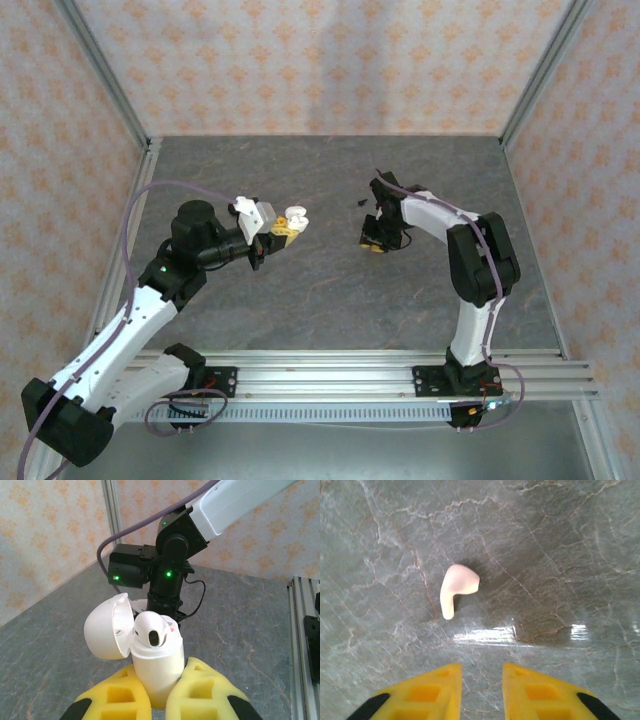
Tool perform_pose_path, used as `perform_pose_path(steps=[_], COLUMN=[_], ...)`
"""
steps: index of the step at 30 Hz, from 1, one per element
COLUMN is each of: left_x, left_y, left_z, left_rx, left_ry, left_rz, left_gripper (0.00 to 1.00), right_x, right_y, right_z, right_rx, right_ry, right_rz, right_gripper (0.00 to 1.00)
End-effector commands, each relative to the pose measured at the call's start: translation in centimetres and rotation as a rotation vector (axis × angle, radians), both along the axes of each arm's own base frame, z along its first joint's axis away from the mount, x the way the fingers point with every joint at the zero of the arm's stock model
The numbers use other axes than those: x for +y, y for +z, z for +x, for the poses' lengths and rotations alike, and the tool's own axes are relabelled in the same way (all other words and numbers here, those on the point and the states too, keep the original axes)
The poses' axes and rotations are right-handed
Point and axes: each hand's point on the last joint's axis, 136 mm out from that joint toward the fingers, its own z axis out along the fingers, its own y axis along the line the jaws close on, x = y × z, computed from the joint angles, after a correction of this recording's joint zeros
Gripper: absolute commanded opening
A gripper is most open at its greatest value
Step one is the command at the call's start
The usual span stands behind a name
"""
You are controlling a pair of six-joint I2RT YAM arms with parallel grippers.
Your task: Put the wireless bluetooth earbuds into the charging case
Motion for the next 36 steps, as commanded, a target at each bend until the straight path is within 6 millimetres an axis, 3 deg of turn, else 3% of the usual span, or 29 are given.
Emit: perform_pose_path(steps=[1,10,28,36], left_x=[0.1,0.1,-0.3,-0.4], left_y=[0.2,0.2,-0.2,-0.2], left_z=[-0.2,-0.1,0.6,0.7], left_rx=[-0.016,-0.019,-0.004,0.0], left_ry=[0.006,0.007,-0.004,-0.007], left_rz=[0.003,0.009,0.019,0.023], left_gripper=[0.0,0.0,0.0,0.0], right_x=[-0.3,-0.3,0.0,-0.3], right_y=[0.2,-0.5,-1.4,-0.4], right_z=[1.3,3.2,4.8,4.9], right_rx=[-0.049,-0.076,-0.077,-0.08], right_ry=[-0.053,-0.082,-0.06,-0.029], right_rz=[-0.004,-0.006,-0.031,-0.059], right_gripper=[0.32,0.32,0.32,0.32])
